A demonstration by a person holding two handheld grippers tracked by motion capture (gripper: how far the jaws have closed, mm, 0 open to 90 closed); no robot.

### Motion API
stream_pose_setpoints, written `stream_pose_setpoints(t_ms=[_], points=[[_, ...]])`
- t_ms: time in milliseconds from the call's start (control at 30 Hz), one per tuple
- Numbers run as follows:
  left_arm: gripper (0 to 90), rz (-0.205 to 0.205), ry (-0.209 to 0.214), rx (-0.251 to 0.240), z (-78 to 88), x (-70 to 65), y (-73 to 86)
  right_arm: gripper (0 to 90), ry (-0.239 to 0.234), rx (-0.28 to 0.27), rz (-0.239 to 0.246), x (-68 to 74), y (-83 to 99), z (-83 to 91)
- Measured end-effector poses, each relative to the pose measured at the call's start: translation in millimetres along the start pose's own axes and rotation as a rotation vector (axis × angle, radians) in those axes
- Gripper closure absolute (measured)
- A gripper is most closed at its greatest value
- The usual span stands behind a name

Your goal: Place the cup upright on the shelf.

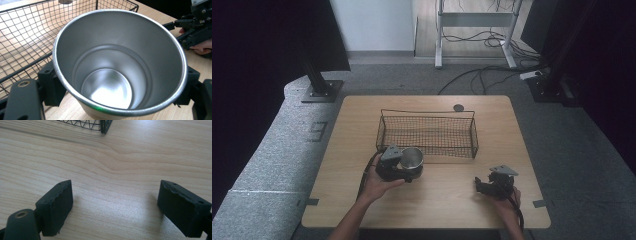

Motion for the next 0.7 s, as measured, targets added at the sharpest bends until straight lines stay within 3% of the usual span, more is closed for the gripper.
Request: stream_pose_setpoints(t_ms=[367,700], points=[[18.2,-0.015,-0.016,-0.007,2.4,7.8,-11.7,12.9,0.003,0.000,-0.003,-0.4,0.0,0.0],[18.2,0.017,-0.005,-0.015,2.4,16.7,-16.4,13.0,0.004,0.000,-0.003,-0.5,0.0,0.0]])
Point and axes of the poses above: each handheld gripper's, and its own axes: z roughly backward along the jaws, y roughly out of its underside, x roughly to its left, the point moved 10 cm from there along -z, roughly forward along the jaws, and after that the axes turned 2 degrees about -z, right-handed, at the moved point
